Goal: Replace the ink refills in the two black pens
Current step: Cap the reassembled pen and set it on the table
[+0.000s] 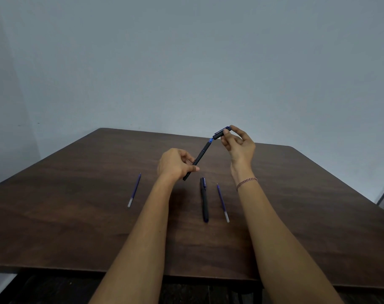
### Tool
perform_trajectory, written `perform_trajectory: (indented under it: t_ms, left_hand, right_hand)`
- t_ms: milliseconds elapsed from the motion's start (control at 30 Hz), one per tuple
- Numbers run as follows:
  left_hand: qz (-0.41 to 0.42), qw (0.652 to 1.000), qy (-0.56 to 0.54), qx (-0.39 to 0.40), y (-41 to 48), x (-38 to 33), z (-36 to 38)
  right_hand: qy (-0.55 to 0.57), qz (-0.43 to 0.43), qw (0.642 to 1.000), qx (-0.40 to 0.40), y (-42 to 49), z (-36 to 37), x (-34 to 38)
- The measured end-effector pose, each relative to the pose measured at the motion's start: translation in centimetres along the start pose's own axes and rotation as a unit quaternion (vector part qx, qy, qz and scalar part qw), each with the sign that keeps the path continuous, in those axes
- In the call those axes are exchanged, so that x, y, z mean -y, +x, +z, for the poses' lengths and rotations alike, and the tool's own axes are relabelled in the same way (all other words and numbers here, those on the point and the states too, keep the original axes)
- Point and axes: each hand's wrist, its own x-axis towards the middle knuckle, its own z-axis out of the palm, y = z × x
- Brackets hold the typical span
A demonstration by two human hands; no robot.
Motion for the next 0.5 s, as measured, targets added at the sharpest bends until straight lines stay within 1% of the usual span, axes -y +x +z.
perform_trajectory:
  t_ms: [167, 300, 500]
  left_hand:
    - [0.004, 1.0, 0.012, -0.001, -0.1, 0.0, 0.0]
    - [0.007, 1.0, 0.019, -0.013, -0.1, -0.1, 0.0]
    - [0.004, 0.999, 0.01, -0.036, -0.2, -0.2, -0.1]
  right_hand:
    - [-0.062, 0.0, 0.996, 0.056, -0.1, 0.1, -0.3]
    - [-0.122, -0.02, 0.987, 0.106, -0.3, 0.2, -0.6]
    - [-0.256, -0.06, 0.948, 0.18, -1.0, 0.5, -1.2]
